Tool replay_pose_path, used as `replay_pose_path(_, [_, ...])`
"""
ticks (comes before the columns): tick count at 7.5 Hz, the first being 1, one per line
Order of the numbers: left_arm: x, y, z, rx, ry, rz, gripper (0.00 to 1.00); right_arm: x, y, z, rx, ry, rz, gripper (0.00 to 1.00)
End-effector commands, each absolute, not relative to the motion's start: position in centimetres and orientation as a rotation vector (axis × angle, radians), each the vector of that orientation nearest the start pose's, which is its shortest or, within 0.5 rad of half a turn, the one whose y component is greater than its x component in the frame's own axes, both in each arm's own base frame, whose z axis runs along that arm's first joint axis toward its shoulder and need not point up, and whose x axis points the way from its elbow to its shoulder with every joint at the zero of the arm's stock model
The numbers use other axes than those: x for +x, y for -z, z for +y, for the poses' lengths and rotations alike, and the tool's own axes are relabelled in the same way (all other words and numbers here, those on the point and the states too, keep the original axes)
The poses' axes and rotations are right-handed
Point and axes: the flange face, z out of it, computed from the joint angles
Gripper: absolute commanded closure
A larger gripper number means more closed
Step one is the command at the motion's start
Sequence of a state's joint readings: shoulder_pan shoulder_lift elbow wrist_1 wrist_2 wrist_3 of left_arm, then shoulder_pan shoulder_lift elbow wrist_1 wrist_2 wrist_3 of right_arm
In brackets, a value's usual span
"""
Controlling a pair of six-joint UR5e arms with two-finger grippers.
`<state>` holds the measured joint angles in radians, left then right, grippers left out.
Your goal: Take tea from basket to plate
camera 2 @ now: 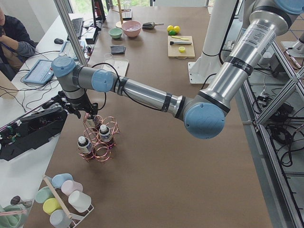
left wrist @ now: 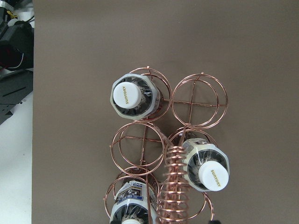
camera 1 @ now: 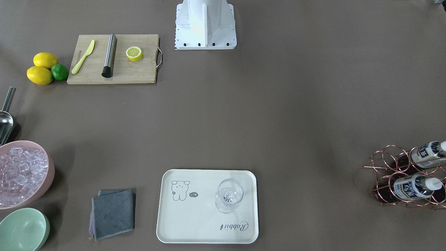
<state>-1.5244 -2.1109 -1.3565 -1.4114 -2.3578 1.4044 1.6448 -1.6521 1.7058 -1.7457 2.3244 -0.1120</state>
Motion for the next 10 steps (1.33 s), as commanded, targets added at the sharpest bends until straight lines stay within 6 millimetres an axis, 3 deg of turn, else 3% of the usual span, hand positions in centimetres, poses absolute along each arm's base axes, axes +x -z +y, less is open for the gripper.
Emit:
replay_pose_path(1, [-2.6, -45.6, -69.8, 0.674, -1.433, 0.565, 0.79, 9.8, -64.9, -44.1, -0.045, -0.009, -0.760, 0.00])
replay_pose_path(2, [-2.6, -45.5, -69.8, 0.673, -1.431, 0.566, 1.00, 9.8, -64.9, -44.1, -0.045, -0.009, -0.760, 0.00])
replay_pose_path(4, [-2.7, -44.5, -69.6, 0.677, -1.428, 0.562, 1.00, 9.8, -64.9, -44.1, -0.045, -0.009, -0.760, 0.00])
replay_pose_path(5, [-2.8, -43.2, -69.0, 0.672, -1.414, 0.566, 1.00, 9.8, -64.9, -44.1, -0.045, -0.009, -0.760, 0.00])
replay_pose_path(10, [-2.5, -31.5, -63.7, 0.752, -1.305, 0.572, 1.00, 9.9, -64.8, -44.1, -0.043, -0.010, -0.760, 0.00])
